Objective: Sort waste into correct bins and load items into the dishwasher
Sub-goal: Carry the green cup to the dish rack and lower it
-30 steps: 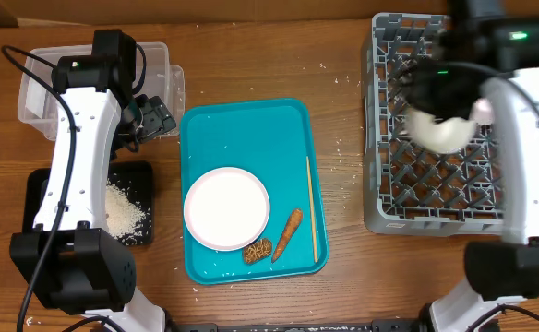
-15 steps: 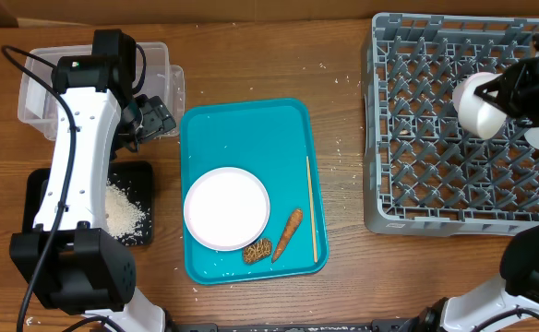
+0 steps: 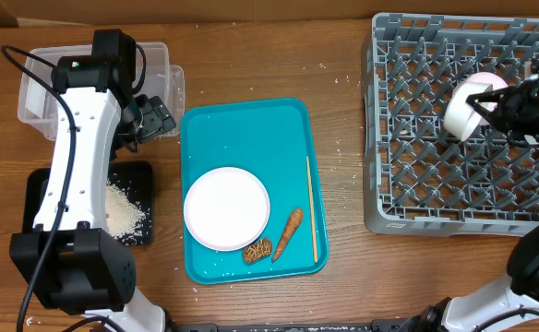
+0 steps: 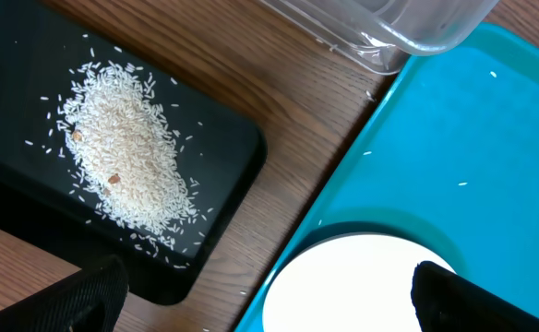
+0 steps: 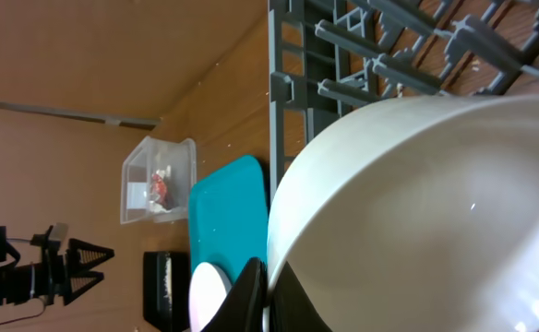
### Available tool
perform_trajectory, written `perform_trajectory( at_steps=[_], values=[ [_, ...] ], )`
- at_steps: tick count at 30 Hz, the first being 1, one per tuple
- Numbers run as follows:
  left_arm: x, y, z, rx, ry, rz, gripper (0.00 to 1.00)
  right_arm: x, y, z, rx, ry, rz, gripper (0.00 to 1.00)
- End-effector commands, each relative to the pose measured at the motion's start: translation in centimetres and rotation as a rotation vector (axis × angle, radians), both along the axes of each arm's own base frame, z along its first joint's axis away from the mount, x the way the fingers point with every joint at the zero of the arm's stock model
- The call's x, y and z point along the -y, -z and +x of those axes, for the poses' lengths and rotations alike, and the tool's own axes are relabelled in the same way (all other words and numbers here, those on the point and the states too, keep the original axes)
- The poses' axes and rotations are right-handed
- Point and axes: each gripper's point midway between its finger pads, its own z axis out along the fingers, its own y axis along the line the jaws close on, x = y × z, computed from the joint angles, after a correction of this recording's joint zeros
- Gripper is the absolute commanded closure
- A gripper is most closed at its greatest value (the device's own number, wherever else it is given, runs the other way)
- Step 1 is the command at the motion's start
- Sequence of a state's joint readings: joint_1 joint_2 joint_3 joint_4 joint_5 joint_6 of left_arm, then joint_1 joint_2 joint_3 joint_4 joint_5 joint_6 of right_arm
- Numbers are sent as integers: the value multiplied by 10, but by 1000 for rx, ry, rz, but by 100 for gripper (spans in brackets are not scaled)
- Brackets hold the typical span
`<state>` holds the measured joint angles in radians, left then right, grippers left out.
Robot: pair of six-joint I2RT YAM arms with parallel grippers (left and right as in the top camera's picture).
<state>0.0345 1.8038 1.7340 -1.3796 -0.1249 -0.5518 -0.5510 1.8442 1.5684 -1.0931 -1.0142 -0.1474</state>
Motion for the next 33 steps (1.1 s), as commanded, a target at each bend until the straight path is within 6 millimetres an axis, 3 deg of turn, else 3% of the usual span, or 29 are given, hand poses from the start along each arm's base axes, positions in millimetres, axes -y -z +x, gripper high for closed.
perform_trajectory(
  at_steps=[1, 12, 33],
  values=[
    [-1, 0, -1, 1, -17, 11, 0, 3, 4, -1, -2, 2, 38, 96],
    [-1, 0, -1, 1, -16, 11, 0, 13, 22, -7, -102, 44, -33, 96],
    [-1, 0, -1, 1, -16, 11, 0, 33, 23, -14, -153, 130, 12, 96]
  ],
)
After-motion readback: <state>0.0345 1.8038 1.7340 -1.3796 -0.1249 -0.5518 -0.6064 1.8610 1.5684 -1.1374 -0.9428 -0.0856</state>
